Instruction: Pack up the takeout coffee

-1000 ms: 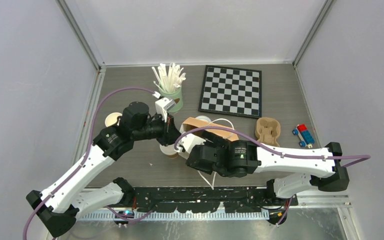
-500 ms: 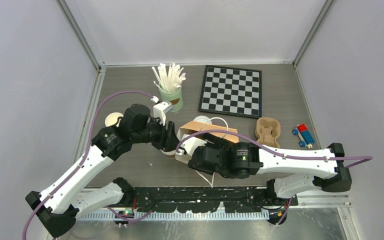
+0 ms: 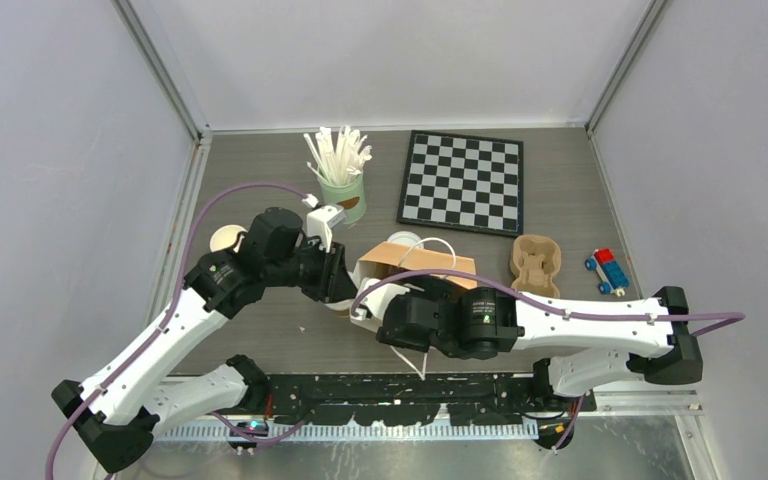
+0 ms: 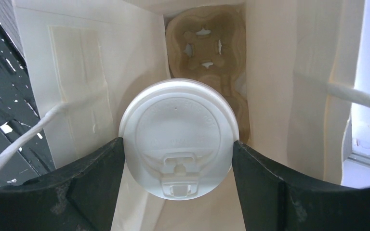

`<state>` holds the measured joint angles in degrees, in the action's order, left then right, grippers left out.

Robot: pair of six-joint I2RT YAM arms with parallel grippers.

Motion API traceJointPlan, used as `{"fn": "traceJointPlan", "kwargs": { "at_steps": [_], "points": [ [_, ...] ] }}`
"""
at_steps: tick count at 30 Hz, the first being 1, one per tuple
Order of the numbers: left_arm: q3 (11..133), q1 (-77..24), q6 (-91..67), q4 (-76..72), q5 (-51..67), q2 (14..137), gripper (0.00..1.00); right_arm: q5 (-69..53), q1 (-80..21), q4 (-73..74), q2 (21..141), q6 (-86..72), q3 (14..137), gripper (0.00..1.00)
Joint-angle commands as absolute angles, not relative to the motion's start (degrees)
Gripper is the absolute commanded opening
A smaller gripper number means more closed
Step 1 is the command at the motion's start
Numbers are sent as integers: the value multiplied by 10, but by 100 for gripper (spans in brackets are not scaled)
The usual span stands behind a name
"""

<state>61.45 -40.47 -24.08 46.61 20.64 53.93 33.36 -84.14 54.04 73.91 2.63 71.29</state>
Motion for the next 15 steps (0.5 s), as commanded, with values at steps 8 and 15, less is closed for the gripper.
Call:
{"fn": "traceJointPlan", "kwargs": {
  "at_steps": [8, 15],
  "points": [
    [612, -402, -238, 434, 251, 526, 0, 343, -826, 468, 707, 147, 665, 80],
    [604, -402, -253, 411, 262, 518, 0, 342, -797, 475, 713, 187, 671, 80]
  ]
}}
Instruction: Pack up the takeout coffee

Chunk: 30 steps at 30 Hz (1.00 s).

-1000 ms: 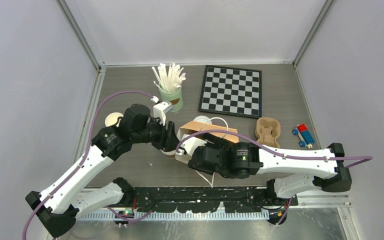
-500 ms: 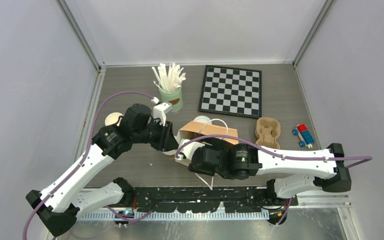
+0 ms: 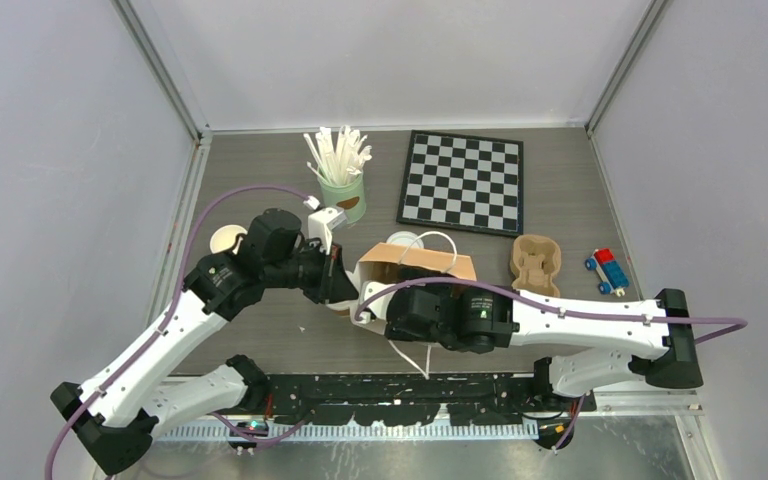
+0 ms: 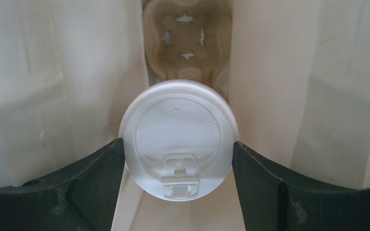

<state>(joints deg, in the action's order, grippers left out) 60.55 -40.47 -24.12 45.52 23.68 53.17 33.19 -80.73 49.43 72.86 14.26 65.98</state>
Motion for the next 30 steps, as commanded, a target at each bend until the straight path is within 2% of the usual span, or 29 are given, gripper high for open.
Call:
{"fn": "traceJointPlan", "kwargs": {
  "at_steps": [1, 13, 30],
  "points": [
    [602, -402, -256, 406, 266, 519, 0, 341, -797, 475, 717, 196, 673, 80],
    [585, -402, -258, 389, 283, 514, 0, 285, -775, 435, 703, 256, 629, 80],
    [573, -402, -257, 382, 295, 509, 0, 297, -745, 423, 653, 283, 565, 79]
  ]
}}
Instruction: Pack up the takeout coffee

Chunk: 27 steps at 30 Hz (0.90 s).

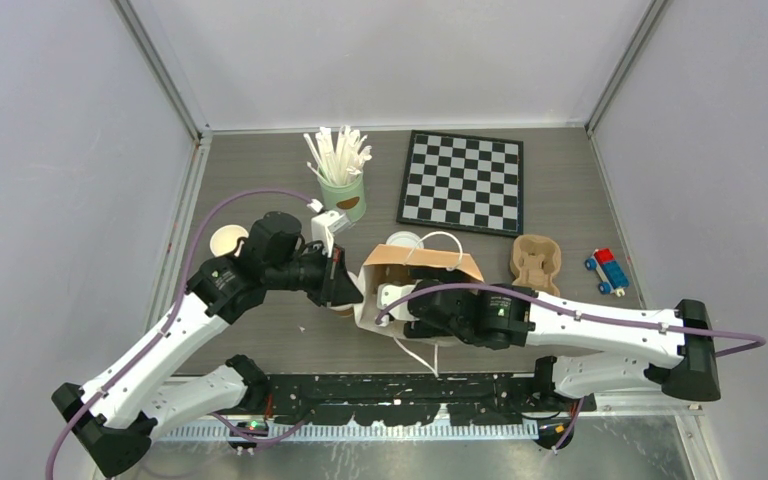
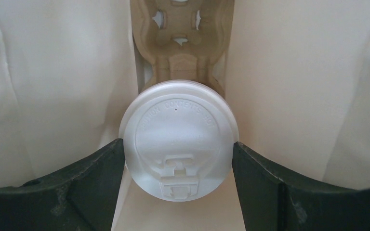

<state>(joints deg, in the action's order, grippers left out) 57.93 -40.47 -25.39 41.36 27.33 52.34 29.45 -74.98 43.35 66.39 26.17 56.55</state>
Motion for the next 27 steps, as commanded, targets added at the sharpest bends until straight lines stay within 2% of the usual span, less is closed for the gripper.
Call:
{"fn": "traceJointPlan", "kwargs": {
  "at_steps": [1, 27],
  "points": [
    [571, -402, -257, 379, 298, 507, 0, 292, -744, 424, 656, 288, 566, 79],
    [566, -404, -258, 384, 311, 509, 0, 223, -695, 352, 702, 330, 535, 79]
  ]
}}
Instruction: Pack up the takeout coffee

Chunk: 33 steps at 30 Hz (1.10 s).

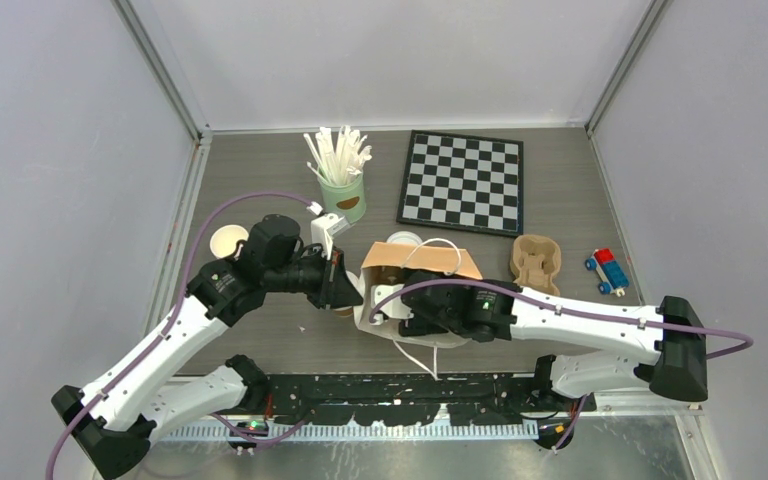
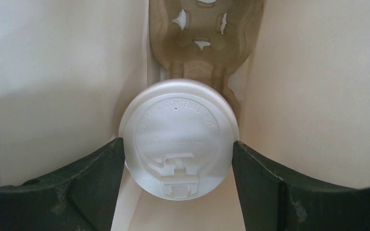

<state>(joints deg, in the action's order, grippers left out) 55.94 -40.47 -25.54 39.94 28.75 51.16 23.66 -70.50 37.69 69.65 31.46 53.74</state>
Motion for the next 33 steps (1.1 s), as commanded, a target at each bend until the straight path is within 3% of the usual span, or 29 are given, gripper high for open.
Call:
{"fn": "traceJointPlan", "kwargs": {
  "at_steps": [1, 15, 33],
  "points": [
    [566, -403, -258, 385, 312, 509, 0, 225, -695, 352, 701, 331, 538, 79],
    [574, -403, -246, 400, 297, 513, 0, 212, -696, 444, 672, 365, 607, 79],
    [563, -404, -244, 384, 327, 507, 0, 232, -695, 448, 643, 375, 543, 80]
  ]
}}
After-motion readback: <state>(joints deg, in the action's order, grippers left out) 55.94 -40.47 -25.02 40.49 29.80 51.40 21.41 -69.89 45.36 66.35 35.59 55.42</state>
